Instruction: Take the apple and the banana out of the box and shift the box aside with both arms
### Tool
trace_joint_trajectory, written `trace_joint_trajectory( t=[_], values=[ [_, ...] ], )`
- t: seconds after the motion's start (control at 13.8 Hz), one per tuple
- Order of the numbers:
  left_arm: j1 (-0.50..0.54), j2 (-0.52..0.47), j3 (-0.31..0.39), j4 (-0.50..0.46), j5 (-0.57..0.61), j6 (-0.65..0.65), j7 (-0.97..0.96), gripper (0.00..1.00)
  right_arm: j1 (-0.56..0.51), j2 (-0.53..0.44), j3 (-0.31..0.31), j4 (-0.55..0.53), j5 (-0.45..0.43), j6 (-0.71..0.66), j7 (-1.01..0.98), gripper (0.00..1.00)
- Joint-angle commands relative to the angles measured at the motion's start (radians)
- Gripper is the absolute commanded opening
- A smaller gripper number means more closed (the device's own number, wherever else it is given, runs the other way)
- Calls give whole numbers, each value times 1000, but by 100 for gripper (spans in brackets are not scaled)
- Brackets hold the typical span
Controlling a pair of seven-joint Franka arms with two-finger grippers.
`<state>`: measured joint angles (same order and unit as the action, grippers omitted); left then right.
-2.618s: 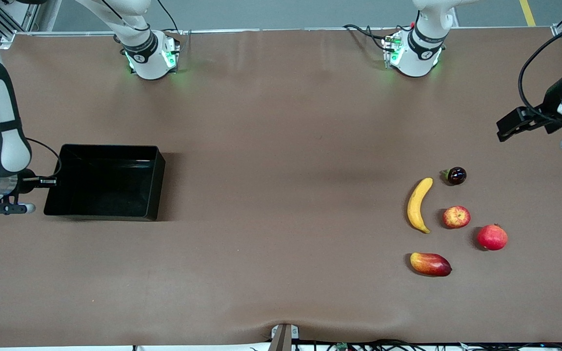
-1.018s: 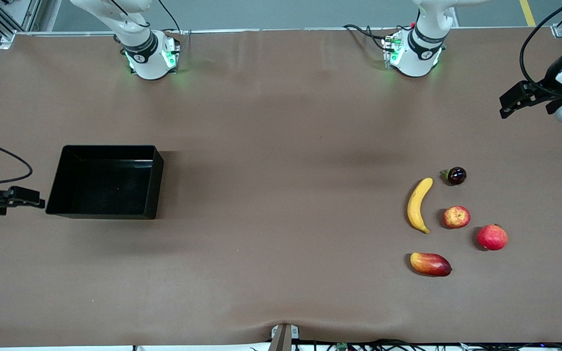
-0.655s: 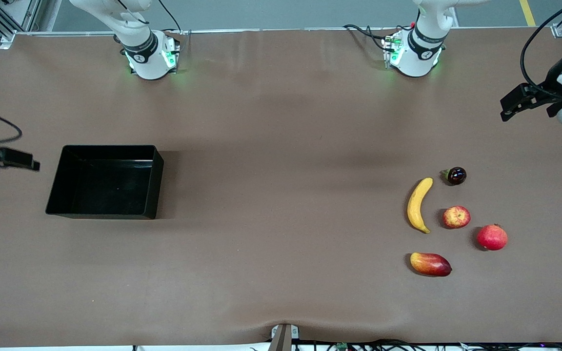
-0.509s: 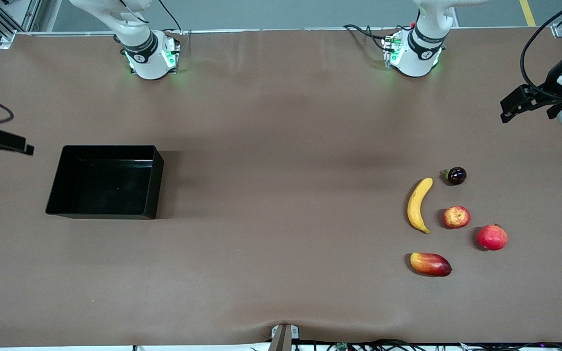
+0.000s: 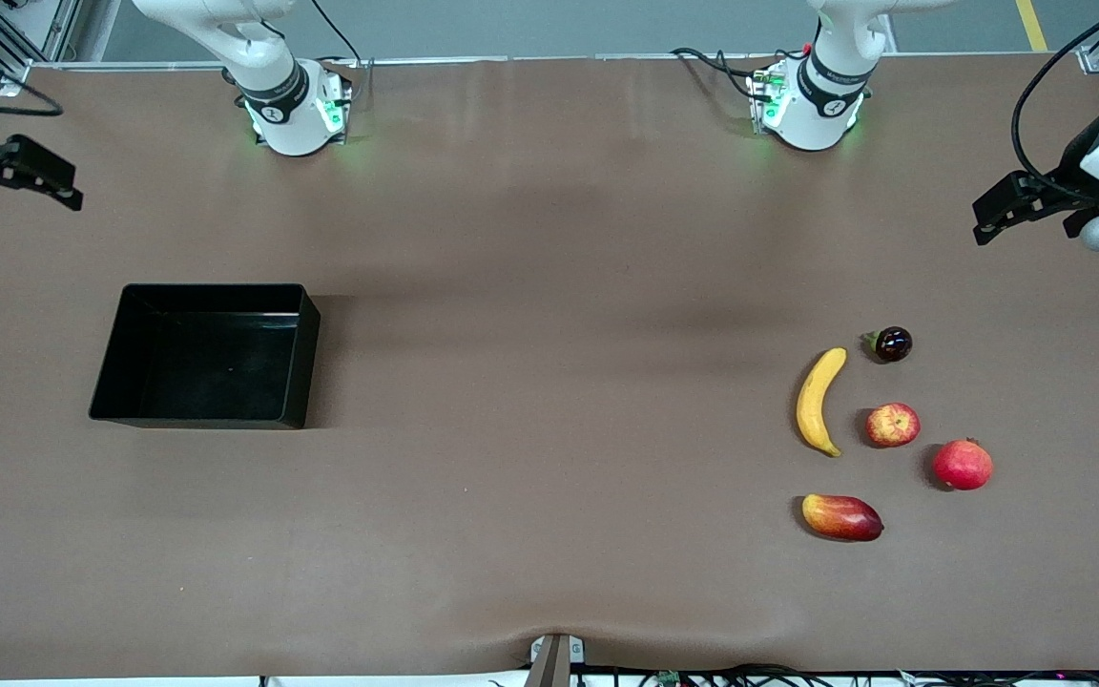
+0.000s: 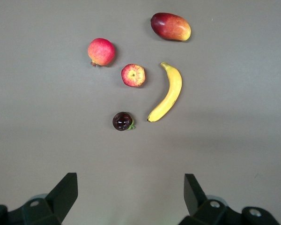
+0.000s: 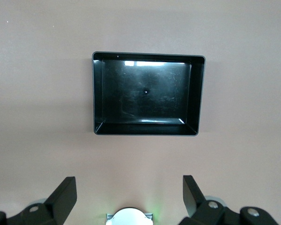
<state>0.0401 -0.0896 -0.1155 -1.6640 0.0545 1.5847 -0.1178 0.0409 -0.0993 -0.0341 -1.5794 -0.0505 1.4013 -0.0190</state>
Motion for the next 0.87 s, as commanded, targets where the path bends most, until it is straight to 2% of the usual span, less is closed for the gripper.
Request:
trace_joint_trajectory(
  t=[0.0,0.15,0.44,0.8],
  values=[
    [3,-9,-4,-5,-8,6,18,100,-15,-40,-24,-71,-2,44,-2,100],
    [3,-9,-4,-4,-7,3,18,100,-33,-34,-29,-59,35,70,-9,100],
    [1,-9,-4,6,-7,0,20,100,-39,29,-30,37,35,58,-44,100],
    [3,-6,-4,33,-15,-23,55,100,-47,38,-33,44,60,38,-39,100]
  ],
)
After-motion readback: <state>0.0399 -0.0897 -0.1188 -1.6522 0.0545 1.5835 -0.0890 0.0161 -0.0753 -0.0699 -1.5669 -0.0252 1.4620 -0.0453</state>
